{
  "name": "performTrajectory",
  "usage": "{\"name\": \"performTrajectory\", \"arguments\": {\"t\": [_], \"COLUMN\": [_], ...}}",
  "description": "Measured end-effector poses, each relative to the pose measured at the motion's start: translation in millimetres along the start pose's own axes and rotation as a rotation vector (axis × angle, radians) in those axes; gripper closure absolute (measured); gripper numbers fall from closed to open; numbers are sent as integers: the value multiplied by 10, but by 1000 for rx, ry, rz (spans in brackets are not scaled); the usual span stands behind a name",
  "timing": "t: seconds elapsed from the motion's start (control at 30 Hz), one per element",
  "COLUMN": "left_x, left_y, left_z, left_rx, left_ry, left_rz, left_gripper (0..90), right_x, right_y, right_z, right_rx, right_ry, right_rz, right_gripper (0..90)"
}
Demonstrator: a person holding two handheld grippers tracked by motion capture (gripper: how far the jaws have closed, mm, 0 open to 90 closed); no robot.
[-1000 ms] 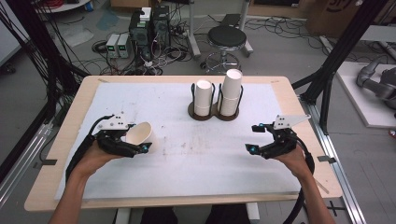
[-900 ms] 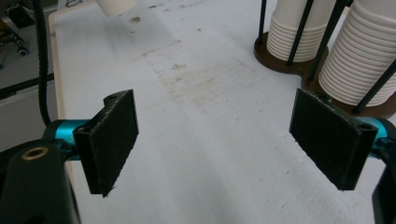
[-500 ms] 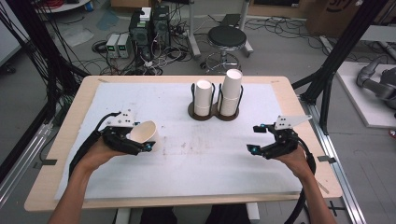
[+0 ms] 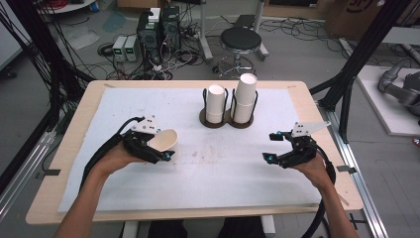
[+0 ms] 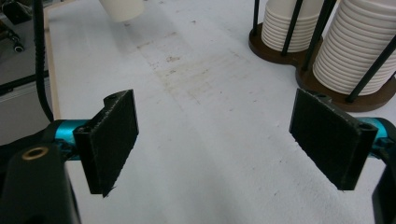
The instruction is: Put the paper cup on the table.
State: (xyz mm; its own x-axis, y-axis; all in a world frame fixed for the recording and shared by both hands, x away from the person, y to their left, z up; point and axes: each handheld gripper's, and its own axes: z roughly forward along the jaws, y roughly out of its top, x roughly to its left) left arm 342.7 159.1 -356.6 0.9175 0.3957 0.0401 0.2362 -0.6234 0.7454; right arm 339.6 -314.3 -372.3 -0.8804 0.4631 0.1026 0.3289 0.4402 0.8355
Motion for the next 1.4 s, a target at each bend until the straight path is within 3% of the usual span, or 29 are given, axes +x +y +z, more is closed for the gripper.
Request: {"name": "performTrajectory", "arguments": {"t": [0.43,0.83,1.4], "left_x": [-4,-43,-113], "left_y": [136,251,274], "left_z": [341,551,814], "left_rx": [97,118,125], "left_ry": [-32,-48,-31], "left_rz": [49,59,68], "left_gripper": [331,331,328], "right_x": [3,72,113], "right_y": [-23,-26,-131], "right_z": [83,141,93], "right_rx": [0,-9,-22], "right_ry": [9,-1,-21], "right_rz": [12,7,25], "right_gripper": [159,159,159]}}
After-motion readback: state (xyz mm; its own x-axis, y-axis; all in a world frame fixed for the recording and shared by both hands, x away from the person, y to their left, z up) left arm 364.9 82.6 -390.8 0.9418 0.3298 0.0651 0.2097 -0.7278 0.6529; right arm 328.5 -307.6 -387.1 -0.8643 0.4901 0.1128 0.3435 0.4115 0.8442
